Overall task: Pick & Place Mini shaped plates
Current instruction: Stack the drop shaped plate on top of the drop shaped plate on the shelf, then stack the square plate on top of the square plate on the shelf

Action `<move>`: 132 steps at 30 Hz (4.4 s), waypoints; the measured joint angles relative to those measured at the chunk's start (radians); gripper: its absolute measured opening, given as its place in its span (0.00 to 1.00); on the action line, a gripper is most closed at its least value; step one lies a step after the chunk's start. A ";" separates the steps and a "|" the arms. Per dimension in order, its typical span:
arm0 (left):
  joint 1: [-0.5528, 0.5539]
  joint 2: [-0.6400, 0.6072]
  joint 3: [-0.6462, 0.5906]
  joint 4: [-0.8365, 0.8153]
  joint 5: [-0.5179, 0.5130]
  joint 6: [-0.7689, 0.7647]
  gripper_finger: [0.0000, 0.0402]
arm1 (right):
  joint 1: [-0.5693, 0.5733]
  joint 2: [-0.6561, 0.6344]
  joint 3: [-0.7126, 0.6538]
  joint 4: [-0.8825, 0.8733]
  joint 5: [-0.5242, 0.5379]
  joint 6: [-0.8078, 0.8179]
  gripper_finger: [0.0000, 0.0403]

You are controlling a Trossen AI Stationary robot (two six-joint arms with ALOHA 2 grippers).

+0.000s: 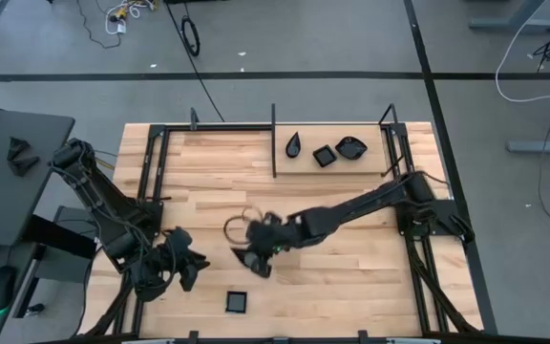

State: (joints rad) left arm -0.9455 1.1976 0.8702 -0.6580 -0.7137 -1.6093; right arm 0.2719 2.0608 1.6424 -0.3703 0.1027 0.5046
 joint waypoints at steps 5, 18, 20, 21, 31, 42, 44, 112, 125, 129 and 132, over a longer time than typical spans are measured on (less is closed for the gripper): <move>0.000 0.000 0.000 -0.014 -0.066 0.000 0.31 | -0.058 -0.159 0.000 -0.168 0.192 0.107 0.00; 0.109 0.000 0.000 -0.030 -0.123 0.085 0.31 | -0.480 -0.604 -0.256 -0.271 0.423 0.213 0.00; 0.139 0.000 0.000 -0.032 -0.124 0.088 0.31 | -0.561 -0.646 -0.363 -0.199 0.407 0.285 0.00; 0.156 0.000 0.000 -0.035 -0.124 0.089 0.31 | -0.594 -0.659 -0.419 -0.145 0.385 0.322 0.00; 0.438 0.000 0.000 -0.035 0.082 0.255 0.31 | -0.685 -0.503 -0.624 0.241 0.229 0.470 0.00; 0.691 -0.087 0.000 -0.034 0.245 0.471 0.31 | -0.687 -0.358 -0.624 0.267 0.291 0.578 0.00; 0.716 -0.097 0.000 -0.032 0.244 0.492 0.31 | -0.688 -0.352 -0.624 0.281 0.310 0.577 0.00; 0.204 -0.013 0.000 0.115 0.258 0.267 0.31 | 0.289 -0.605 -0.623 0.411 0.655 0.450 0.00; -0.145 0.343 0.000 0.323 0.241 -0.271 0.31 | 0.314 -0.293 -0.273 0.171 0.340 0.386 0.00; -0.161 0.445 0.000 0.359 0.240 -0.364 0.31 | 0.304 -0.234 -0.202 0.201 0.267 0.305 0.01; -0.146 0.495 0.000 0.397 0.228 -0.375 0.31 | 0.300 -0.213 -0.202 0.311 0.243 0.322 0.04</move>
State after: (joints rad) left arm -1.0913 1.6928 0.8700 -0.2609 -0.4862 -1.9845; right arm 0.5715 1.8475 1.4406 -0.0588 0.3457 0.8267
